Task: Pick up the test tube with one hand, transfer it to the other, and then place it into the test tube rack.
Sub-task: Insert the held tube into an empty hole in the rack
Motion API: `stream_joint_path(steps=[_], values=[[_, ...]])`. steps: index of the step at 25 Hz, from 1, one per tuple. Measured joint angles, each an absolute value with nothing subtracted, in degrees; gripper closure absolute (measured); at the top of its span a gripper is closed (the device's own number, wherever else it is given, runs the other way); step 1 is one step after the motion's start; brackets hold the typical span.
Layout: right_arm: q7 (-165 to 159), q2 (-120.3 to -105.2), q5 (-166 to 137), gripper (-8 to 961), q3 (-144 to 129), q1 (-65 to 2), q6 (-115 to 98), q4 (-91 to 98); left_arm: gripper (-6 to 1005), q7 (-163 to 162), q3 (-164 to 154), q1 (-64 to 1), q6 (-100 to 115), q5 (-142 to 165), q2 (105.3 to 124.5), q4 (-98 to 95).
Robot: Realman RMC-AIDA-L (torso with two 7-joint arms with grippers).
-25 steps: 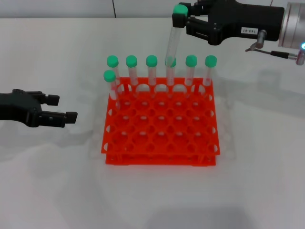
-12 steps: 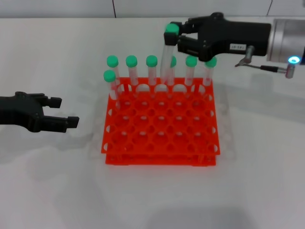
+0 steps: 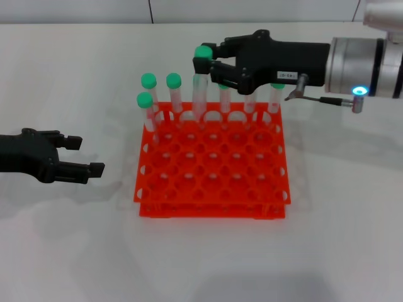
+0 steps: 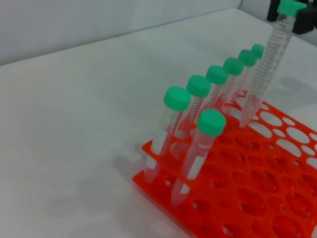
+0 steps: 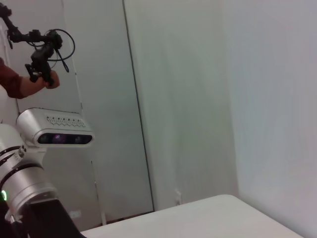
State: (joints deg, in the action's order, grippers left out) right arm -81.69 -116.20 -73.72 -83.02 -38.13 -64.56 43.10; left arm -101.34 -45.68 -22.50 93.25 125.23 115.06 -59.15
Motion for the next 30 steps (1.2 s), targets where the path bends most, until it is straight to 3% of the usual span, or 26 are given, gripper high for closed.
stream_joint_path(steps=[30], values=[[-73.01, -116.19, -59.28, 676, -96.96, -39.38, -54.31, 39.94, 108, -100.32, -45.70, -22.32, 93.26, 125.24, 115.97, -59.05]])
